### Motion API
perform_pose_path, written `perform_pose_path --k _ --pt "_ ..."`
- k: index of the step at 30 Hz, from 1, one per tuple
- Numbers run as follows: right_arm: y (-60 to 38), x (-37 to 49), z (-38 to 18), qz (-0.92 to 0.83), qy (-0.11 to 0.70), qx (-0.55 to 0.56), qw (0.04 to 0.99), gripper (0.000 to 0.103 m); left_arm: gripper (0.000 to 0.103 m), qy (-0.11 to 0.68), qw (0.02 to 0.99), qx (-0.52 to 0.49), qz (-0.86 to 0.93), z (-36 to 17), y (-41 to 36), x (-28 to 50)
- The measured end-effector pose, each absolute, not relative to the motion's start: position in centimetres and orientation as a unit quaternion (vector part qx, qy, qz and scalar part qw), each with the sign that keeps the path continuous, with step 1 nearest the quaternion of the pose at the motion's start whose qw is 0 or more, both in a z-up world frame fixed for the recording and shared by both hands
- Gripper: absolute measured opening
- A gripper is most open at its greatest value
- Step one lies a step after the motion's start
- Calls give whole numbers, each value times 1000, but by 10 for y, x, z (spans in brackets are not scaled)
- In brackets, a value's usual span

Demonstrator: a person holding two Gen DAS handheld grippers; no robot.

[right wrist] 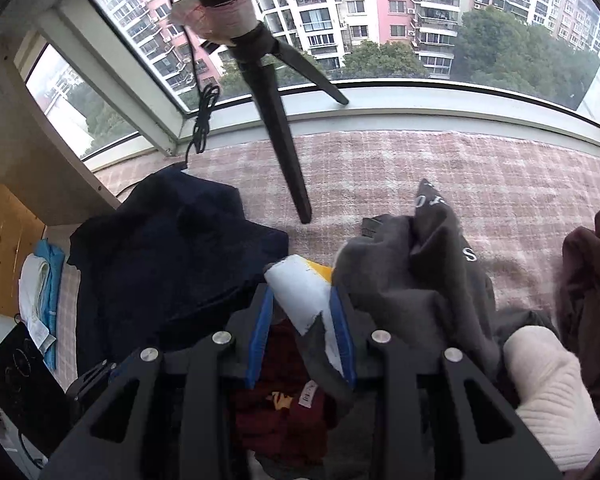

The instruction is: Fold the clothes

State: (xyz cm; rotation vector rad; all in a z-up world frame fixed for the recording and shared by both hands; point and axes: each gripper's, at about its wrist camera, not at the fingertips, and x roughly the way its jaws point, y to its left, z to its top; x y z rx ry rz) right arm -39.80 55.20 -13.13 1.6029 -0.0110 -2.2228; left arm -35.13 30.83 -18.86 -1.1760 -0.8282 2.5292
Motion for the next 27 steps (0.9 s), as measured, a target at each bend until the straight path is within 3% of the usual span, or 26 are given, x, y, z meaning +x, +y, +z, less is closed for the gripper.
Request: perform_pose_path --k 6,10,18,26,27 --pt "506 -401 -151 -768 6 596 235 30 7 -290 74 -462 835 -229 277 -332" --pt "491 -406 -176 -739 -16 633 229 30 7 -268 85 -460 842 -224 280 -327" --pt "472 -432 -221 -756 65 633 153 30 8 -206 85 -468 855 -226 311 -339" --pt "454 -422 -236 -758 130 617 167 30 8 -183 78 -483 853 -234 319 -342" --pt "451 -419 -235 -760 136 611 174 23 8 -183 81 -485 851 -235 320 -342"
